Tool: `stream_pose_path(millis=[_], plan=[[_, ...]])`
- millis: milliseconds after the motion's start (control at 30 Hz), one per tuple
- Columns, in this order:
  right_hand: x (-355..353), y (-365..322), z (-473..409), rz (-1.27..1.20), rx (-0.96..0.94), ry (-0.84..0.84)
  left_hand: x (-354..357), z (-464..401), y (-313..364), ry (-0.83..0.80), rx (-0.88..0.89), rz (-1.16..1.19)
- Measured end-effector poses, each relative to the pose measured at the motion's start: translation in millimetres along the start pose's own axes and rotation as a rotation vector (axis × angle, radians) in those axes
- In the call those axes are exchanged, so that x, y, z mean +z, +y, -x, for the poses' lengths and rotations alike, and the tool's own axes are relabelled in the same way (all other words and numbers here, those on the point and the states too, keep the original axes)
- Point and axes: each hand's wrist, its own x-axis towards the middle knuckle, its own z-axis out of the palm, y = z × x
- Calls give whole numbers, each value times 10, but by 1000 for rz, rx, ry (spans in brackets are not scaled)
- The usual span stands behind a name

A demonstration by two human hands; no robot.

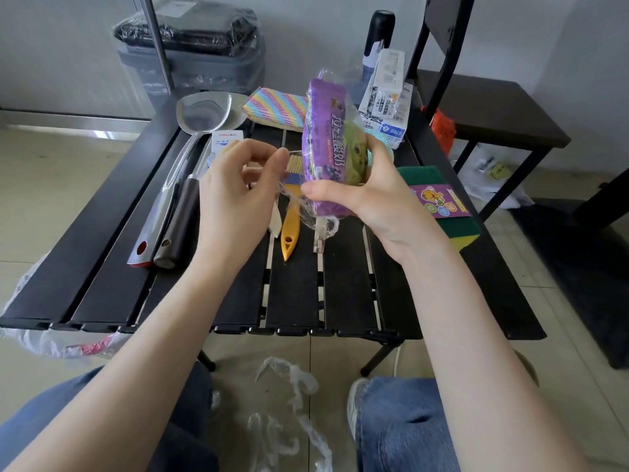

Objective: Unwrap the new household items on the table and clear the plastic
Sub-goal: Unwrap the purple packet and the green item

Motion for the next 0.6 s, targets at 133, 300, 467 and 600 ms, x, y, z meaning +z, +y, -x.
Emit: stream_pose_path(millis=[133,300,467,600], plan=[[17,7,-28,-171,46,-49,45,-5,71,-85,-268,381],[15,-23,-12,-228,40,31,51,-6,119,-218,-230,528],[-32,5,15,-293,61,51,67,52,142,-259,-91,322],[-27,3,25,-277,9,-34,50,24,141,-236,-161,269]])
